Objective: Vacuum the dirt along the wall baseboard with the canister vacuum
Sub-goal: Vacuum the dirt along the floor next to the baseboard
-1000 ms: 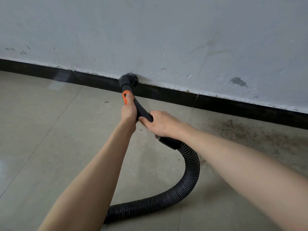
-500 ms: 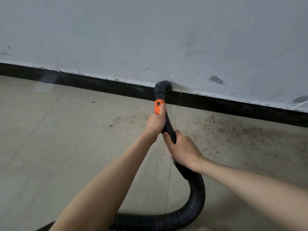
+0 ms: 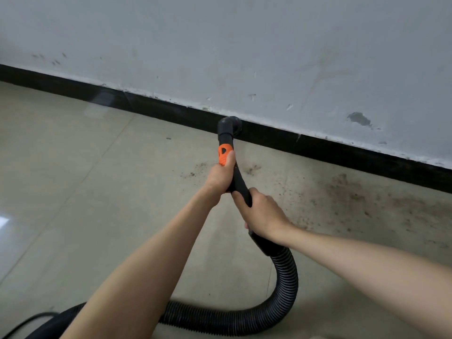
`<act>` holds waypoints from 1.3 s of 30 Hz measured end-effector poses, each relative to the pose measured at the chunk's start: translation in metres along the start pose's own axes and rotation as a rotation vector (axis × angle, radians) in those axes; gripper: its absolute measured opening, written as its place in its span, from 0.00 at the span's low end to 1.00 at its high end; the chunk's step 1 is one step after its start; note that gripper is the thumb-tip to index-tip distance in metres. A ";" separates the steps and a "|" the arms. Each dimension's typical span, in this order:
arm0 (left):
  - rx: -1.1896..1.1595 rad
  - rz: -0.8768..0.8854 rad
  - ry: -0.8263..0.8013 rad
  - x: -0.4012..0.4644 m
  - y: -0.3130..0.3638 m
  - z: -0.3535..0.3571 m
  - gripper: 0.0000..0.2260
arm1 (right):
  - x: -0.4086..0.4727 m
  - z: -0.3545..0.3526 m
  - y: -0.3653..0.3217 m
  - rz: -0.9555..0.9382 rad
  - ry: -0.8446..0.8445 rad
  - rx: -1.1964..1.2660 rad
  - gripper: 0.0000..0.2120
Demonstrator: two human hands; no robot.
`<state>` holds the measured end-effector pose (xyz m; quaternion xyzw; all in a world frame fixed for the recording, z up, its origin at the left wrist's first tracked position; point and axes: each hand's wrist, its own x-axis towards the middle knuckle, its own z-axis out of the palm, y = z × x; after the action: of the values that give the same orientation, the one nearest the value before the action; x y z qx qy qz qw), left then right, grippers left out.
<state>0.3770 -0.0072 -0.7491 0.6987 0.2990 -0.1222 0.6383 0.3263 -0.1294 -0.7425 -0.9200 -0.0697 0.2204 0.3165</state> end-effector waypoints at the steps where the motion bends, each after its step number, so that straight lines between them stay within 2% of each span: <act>1: -0.042 -0.030 0.038 0.003 -0.006 -0.017 0.21 | 0.006 0.007 -0.010 -0.032 -0.040 -0.039 0.22; 8: -0.260 -0.143 0.309 0.031 -0.036 -0.124 0.23 | 0.059 0.069 -0.087 -0.198 -0.220 -0.194 0.23; 14: -0.258 -0.083 0.395 0.063 -0.036 -0.140 0.16 | 0.099 0.082 -0.100 -0.236 -0.244 -0.161 0.23; 24: -0.079 -0.155 0.397 0.088 -0.022 -0.137 0.17 | 0.125 0.085 -0.097 -0.169 -0.351 0.119 0.21; 31: -0.079 -0.178 0.391 0.069 -0.034 -0.141 0.14 | 0.104 0.090 -0.095 -0.166 -0.406 0.083 0.19; 35: -0.140 -0.169 0.462 0.044 -0.051 -0.130 0.13 | 0.081 0.089 -0.084 -0.158 -0.445 0.033 0.19; 39: -0.122 -0.109 0.376 0.023 -0.061 -0.115 0.12 | 0.058 0.080 -0.064 -0.080 -0.452 0.090 0.21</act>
<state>0.3359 0.1097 -0.7940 0.6518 0.4573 -0.0058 0.6050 0.3424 -0.0192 -0.7808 -0.8287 -0.1654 0.4110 0.3419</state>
